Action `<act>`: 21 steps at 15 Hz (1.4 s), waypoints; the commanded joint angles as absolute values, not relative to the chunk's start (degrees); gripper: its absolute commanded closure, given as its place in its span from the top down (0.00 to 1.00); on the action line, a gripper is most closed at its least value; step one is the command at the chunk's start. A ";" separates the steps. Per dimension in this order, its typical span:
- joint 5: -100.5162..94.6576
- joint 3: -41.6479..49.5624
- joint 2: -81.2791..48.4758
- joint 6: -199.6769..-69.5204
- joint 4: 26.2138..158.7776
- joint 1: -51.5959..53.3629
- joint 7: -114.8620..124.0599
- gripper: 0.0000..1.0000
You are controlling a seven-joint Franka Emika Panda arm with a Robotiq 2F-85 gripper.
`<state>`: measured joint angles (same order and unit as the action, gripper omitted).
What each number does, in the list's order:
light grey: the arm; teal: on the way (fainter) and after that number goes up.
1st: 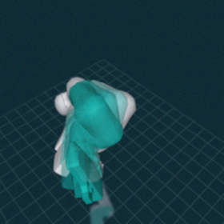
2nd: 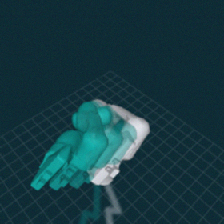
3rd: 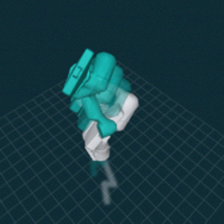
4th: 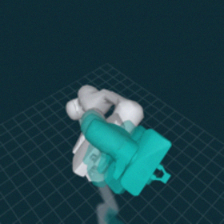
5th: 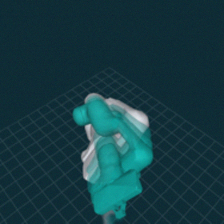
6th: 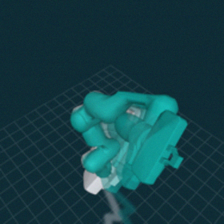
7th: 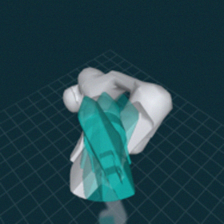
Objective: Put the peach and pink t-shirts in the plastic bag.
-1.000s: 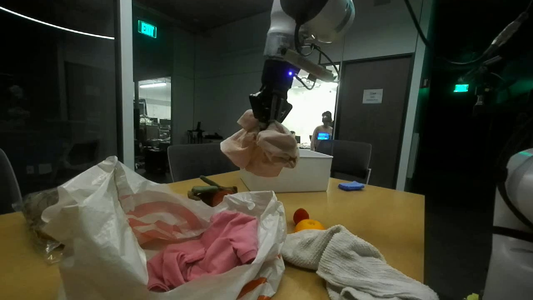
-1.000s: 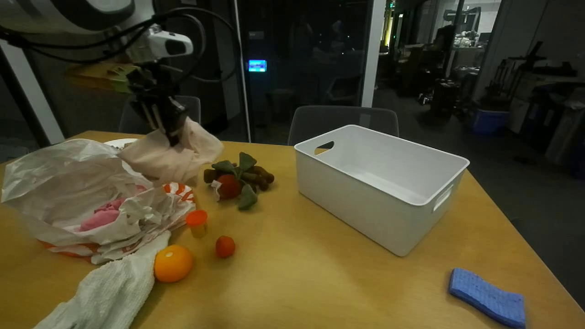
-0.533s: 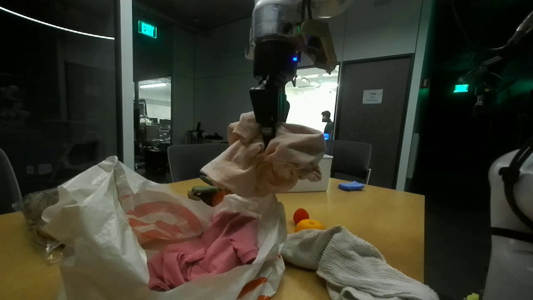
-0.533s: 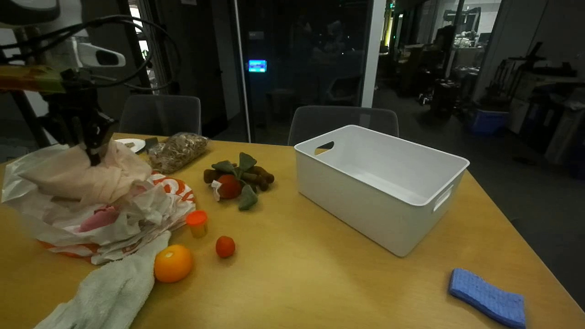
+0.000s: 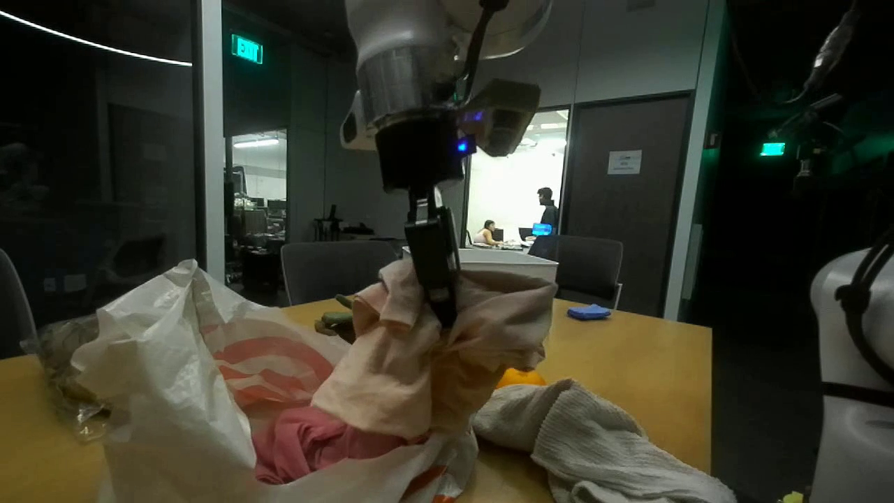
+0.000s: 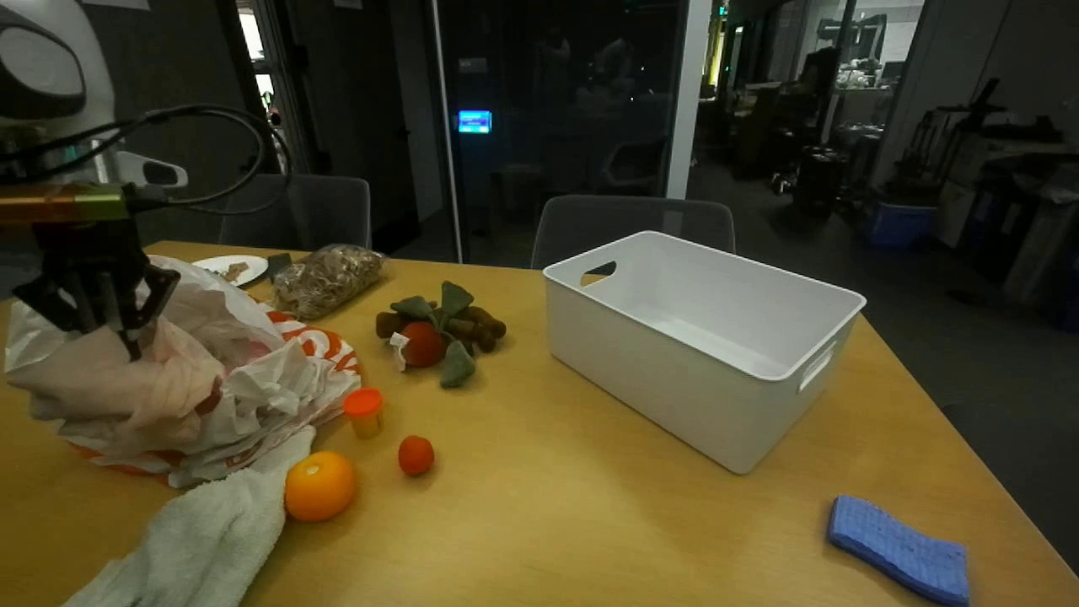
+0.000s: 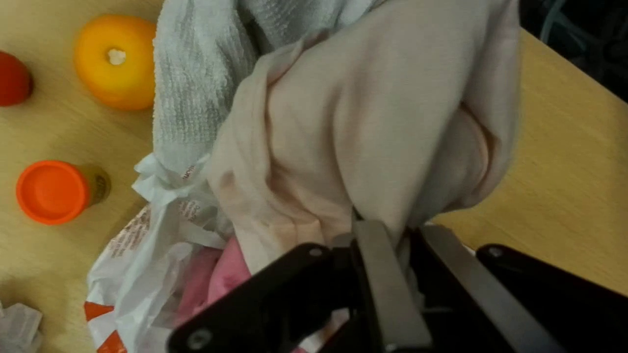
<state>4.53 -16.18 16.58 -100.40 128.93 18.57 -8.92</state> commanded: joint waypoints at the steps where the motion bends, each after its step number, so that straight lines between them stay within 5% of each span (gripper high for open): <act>1: -2.33 -19.12 11.35 -102.46 124.47 19.36 -9.34 0.03; 21: -4.09 -18.92 -6.25 -115.82 118.49 18.94 -16.16 0.03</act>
<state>-5.38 -19.51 -3.52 -115.18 119.75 19.85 -14.89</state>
